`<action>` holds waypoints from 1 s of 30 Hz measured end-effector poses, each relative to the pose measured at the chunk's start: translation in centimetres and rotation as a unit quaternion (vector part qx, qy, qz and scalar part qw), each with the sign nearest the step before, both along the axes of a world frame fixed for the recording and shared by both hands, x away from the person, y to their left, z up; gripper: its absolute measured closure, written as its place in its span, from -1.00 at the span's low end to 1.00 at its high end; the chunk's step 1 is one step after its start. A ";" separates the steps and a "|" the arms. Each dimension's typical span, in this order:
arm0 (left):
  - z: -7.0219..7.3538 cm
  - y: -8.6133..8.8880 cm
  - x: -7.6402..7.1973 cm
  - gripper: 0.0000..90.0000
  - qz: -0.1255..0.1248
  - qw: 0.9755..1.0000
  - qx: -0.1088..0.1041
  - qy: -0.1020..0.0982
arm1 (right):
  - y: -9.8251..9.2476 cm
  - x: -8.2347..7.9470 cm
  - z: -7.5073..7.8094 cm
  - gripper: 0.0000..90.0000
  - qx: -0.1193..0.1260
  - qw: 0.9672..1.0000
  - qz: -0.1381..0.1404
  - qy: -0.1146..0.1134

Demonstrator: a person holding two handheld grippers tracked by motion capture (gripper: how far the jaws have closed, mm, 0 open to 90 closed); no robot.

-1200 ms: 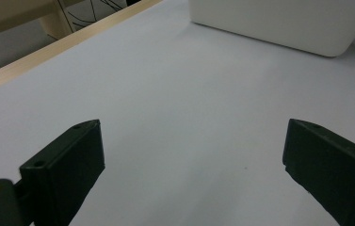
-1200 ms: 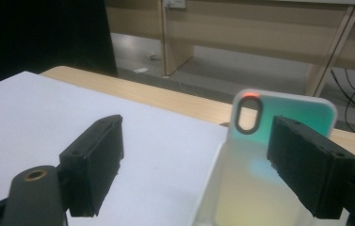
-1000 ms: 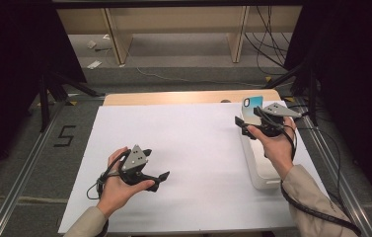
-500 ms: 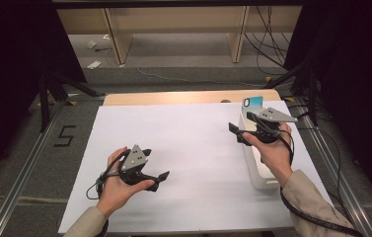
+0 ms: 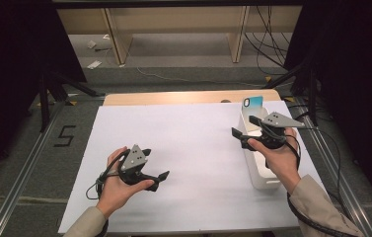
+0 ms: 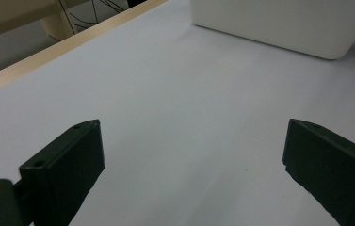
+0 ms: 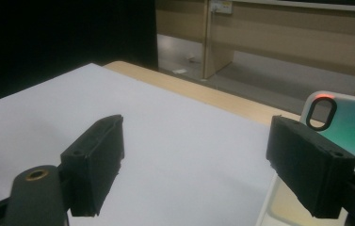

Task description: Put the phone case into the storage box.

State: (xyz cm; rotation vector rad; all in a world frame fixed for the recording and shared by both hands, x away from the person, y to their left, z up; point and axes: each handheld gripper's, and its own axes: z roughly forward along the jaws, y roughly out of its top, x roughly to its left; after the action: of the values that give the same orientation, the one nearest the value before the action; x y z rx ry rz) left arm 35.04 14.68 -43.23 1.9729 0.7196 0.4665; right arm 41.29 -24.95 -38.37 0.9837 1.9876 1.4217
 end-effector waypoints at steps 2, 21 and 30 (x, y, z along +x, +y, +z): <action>0.0 0.0 0.0 -0.88 0.000 1.000 0.000 0.000 | 0.0 -0.3 -0.1 -0.55 -0.001 1.000 0.006 0.000; 0.1 0.2 0.0 -0.89 0.002 1.000 -0.003 0.000 | -0.6 -2.3 -0.7 -0.55 0.009 0.999 0.037 0.002; 0.2 0.3 0.0 -0.89 0.003 1.000 -0.005 -0.001 | -0.7 -3.1 -0.7 -0.55 0.006 0.999 0.045 -0.003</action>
State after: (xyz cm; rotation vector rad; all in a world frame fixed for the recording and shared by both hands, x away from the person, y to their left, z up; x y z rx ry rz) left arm 35.06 14.96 -43.08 1.9621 0.7266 0.4674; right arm 38.16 -25.70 -39.02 0.9048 2.0431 1.4844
